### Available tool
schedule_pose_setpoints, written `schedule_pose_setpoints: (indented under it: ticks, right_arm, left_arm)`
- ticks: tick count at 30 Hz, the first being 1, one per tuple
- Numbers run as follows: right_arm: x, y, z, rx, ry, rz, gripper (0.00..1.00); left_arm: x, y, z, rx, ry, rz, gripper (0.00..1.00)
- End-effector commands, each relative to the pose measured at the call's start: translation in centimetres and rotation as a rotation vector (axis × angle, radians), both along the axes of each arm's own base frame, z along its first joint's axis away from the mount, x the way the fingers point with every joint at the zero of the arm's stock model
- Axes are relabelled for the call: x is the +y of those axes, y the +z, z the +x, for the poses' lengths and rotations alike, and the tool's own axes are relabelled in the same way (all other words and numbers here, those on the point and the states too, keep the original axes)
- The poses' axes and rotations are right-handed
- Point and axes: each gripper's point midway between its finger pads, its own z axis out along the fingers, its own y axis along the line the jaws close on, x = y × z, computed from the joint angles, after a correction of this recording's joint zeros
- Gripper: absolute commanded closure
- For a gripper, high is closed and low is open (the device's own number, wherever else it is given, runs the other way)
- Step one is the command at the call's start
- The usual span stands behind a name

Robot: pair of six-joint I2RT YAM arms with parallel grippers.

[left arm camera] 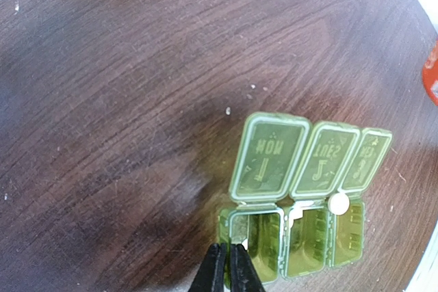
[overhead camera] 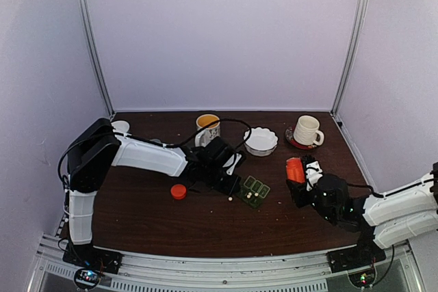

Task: Sort the pills into containers
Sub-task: Pick up the lid of the pill bottle from the center of the board.

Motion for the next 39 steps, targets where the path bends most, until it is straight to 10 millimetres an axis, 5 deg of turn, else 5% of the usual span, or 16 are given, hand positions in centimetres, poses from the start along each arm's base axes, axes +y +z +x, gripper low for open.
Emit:
schedule_pose_setpoints:
  ticks: [1, 19, 33, 39]
  right_arm:
    - [-1.3, 3.6, 1.0, -0.207, -0.100, 0.198, 1.00]
    - [3.1, -0.8, 1.8, -0.175, 0.040, 0.242, 1.00]
    - [3.0, 1.2, 0.7, -0.196, 0.092, 0.250, 1.00]
    - [4.1, -2.1, 0.5, -0.023, 0.135, 0.141, 1.00]
  left_arm:
    - [-0.6, 0.5, 0.1, -0.033, -0.010, -0.003, 0.94]
    - [-0.7, 0.8, 0.1, -0.052, -0.011, 0.012, 0.95]
    - [-0.9, 1.9, 0.5, -0.071, -0.013, 0.015, 0.92]
    - [-0.7, 1.3, 0.2, -0.063, -0.014, 0.022, 0.93]
